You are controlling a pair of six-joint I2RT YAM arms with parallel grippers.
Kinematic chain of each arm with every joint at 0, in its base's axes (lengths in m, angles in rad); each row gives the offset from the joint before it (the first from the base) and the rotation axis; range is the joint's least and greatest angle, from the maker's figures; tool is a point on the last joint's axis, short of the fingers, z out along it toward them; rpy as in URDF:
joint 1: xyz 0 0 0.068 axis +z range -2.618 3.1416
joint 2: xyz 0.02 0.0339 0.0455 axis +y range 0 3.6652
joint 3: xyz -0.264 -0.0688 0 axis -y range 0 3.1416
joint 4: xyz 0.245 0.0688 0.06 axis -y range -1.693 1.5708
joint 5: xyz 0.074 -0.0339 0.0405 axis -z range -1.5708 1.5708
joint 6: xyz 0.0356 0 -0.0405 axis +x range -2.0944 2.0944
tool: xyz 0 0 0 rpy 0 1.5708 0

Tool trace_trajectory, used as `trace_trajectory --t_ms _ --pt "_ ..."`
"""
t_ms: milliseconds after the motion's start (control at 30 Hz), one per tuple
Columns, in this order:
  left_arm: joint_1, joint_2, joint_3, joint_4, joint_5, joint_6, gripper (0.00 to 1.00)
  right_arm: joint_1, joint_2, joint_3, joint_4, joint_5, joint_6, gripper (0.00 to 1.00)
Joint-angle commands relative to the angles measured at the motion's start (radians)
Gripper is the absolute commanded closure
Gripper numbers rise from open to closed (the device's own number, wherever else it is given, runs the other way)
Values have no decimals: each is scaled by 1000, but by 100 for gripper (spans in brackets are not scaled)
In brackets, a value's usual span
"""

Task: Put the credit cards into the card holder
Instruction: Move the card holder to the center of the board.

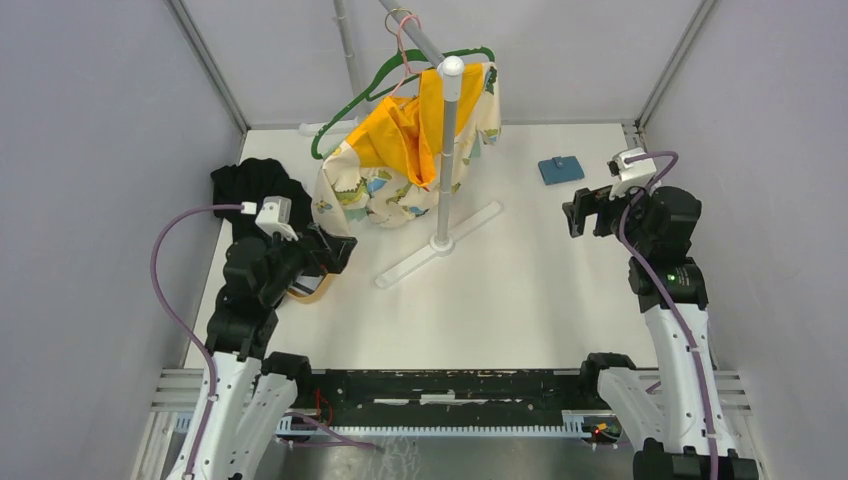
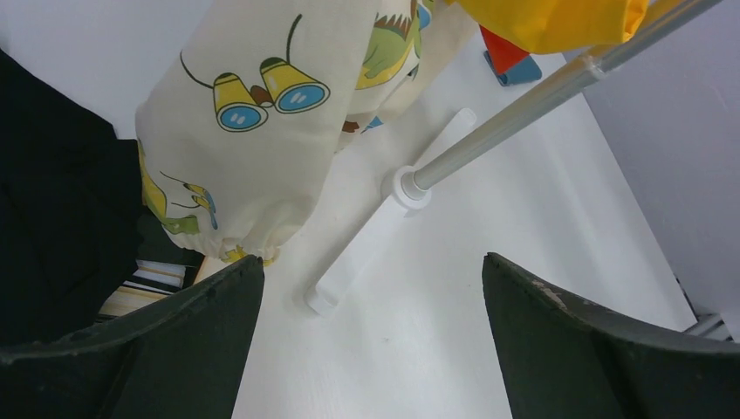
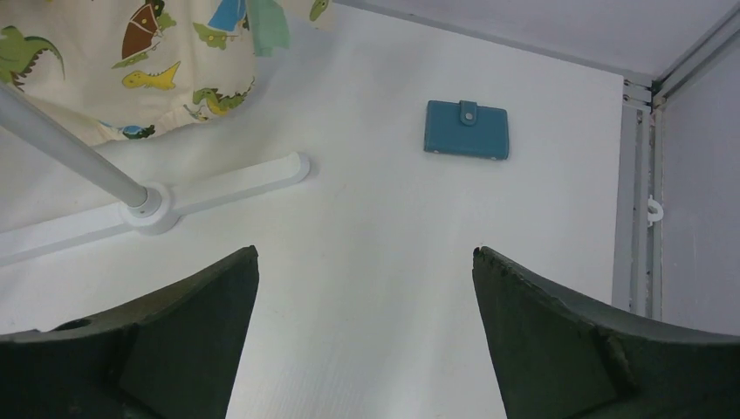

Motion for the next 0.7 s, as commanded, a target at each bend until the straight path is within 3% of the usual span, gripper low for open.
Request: trace_trajectory --t_ms 0,167,300,433,667 --pt "44 -34 47 -26 157 -43 1 -19 18 54 12 43 61 2" --pt "68 -74 15 -20 234 -82 1 -28 56 11 77 -10 5 2" --pt "74 -104 -7 -19 243 -103 1 -31 111 -32 93 -289 -274 2" --pt "77 -121 -40 -5 236 -125 0 -32 199 -43 91 -411 -384 2" --pt "79 -137 -145 64 213 -213 2 -34 471 44 131 -352 -365 2"
